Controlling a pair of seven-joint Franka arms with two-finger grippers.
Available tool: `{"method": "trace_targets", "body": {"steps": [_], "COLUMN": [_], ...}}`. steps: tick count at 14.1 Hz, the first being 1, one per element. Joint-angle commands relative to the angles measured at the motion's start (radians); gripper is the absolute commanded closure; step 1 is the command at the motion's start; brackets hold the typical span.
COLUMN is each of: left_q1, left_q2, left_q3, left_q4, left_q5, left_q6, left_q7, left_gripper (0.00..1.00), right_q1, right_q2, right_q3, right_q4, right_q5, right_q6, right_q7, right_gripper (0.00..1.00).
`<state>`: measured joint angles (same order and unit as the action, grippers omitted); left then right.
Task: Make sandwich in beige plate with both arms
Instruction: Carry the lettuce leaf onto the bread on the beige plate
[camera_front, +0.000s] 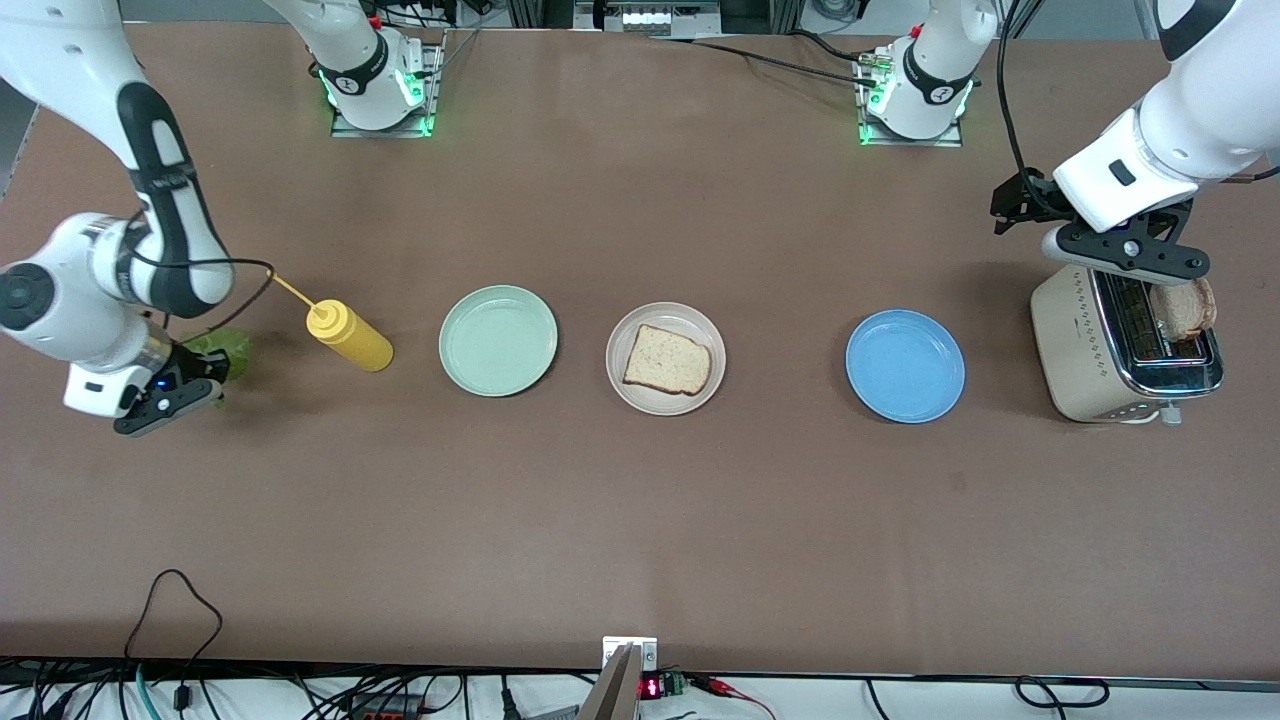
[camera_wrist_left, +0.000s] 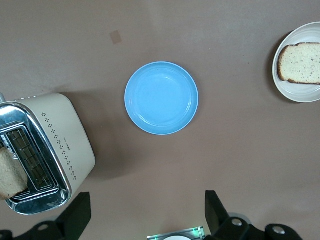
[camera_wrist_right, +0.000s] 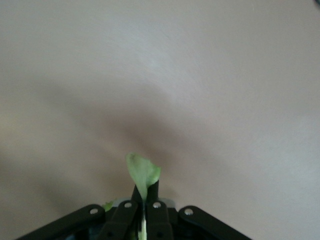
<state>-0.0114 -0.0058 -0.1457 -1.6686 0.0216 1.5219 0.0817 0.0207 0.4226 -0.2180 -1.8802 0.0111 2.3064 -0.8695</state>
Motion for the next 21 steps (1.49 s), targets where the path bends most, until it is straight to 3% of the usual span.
{"method": "trace_targets", "body": {"steps": [1, 4, 8, 13, 21], "left_q1": [-0.001, -0.001, -0.001, 0.001, 0.001], "left_q2": [0.006, 0.006, 0.006, 0.004, 0.006], "left_q3": [-0.005, -0.005, -0.005, 0.0, 0.0], "left_q4": [0.02, 0.02, 0.02, 0.018, 0.018], "left_q5": [0.017, 0.017, 0.015, 0.017, 0.017], "left_q6": [-0.019, -0.02, -0.02, -0.02, -0.019], "left_q7": [-0.011, -0.01, -0.011, -0.01, -0.01], "left_gripper": [0.0, 0.0, 0.0, 0.0, 0.0], "right_q1": [0.04, 0.144, 0.292, 0.49, 0.708], "right_q2": [-0.019, -0.019, -0.021, -0.008, 0.163], "right_q3": [0.005, 0.005, 0.022, 0.023, 0.025], "right_q4": [0.183, 0.393, 0.487, 0.493, 0.495], "right_q5": [-0.013, -0.037, 0.025, 0.176, 0.397], "right_q6": [-0.27, -0.544, -0.648, -0.633, -0.293], "right_q7": [-0.177, -0.249, -0.299, -0.29, -0.125], "right_gripper": [1.0, 1.0, 1.0, 1.0, 1.0]}}
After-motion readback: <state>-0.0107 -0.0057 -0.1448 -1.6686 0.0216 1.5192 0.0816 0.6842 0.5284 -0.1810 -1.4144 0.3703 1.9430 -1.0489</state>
